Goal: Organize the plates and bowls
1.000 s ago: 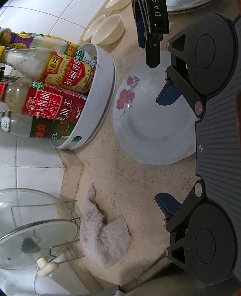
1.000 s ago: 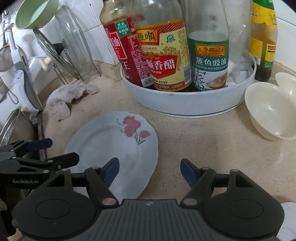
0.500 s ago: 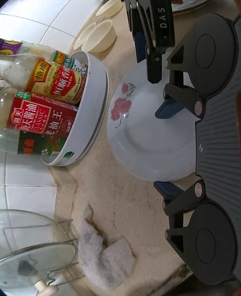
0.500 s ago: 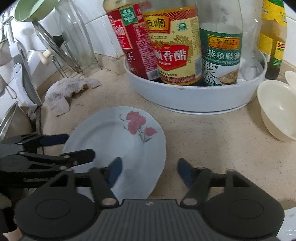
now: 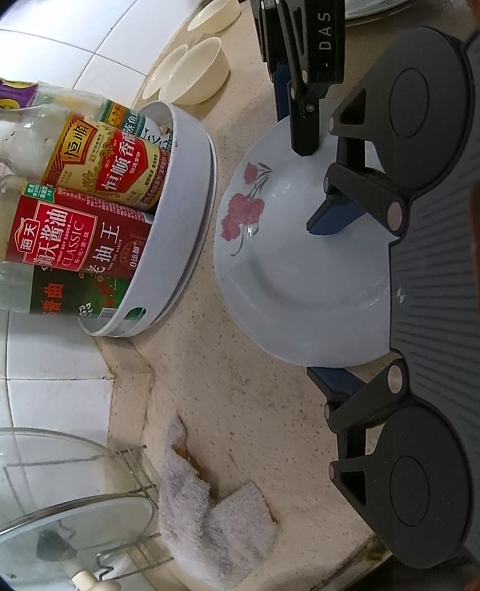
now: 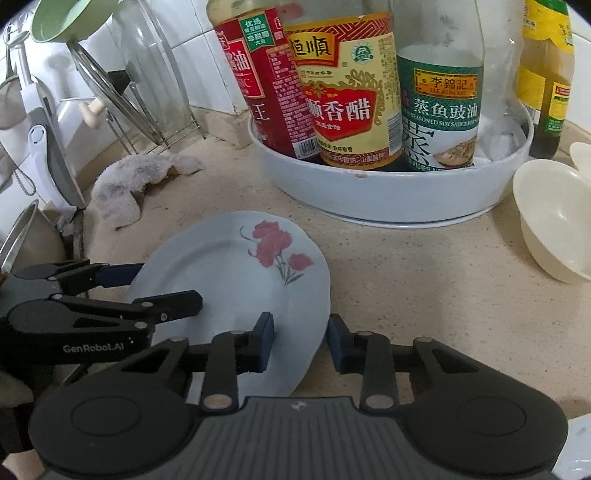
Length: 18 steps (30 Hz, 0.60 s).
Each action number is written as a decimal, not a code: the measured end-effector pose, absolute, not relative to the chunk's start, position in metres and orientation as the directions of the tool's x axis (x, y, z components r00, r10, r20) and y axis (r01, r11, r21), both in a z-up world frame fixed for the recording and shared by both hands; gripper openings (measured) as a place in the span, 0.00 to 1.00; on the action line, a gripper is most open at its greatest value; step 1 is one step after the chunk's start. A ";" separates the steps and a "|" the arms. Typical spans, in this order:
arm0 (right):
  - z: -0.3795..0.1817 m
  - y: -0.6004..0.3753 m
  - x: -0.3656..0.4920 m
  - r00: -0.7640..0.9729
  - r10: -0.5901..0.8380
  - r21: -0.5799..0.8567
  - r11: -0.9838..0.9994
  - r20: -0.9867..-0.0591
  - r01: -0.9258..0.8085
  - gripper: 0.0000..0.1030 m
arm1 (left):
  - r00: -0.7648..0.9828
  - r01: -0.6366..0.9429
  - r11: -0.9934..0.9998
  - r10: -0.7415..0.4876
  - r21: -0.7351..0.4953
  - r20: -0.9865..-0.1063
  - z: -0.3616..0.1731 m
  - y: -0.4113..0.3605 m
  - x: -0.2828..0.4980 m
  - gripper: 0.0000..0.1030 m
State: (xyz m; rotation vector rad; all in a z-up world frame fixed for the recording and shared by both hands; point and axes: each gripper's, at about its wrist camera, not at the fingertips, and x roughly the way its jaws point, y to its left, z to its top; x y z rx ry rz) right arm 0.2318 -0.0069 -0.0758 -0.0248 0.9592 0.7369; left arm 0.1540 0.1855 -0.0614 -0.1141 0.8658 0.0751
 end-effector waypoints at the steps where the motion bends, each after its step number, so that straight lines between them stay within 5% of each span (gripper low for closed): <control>1: -0.075 -0.006 0.230 0.359 0.555 0.283 0.761 -0.751 -0.584 0.32 | 0.646 -0.112 0.991 0.022 -0.067 -0.763 -0.062 0.184 0.154 0.82; 13: -0.077 -0.008 0.216 0.420 0.544 0.251 0.779 -0.726 -0.575 0.32 | 0.661 -0.131 0.989 0.039 -0.064 -0.750 -0.063 0.176 0.151 0.81; 18: -0.076 -0.015 0.218 0.422 0.532 0.270 0.800 -0.734 -0.536 0.31 | 0.663 -0.124 0.989 0.024 -0.078 -0.748 -0.062 0.173 0.149 0.73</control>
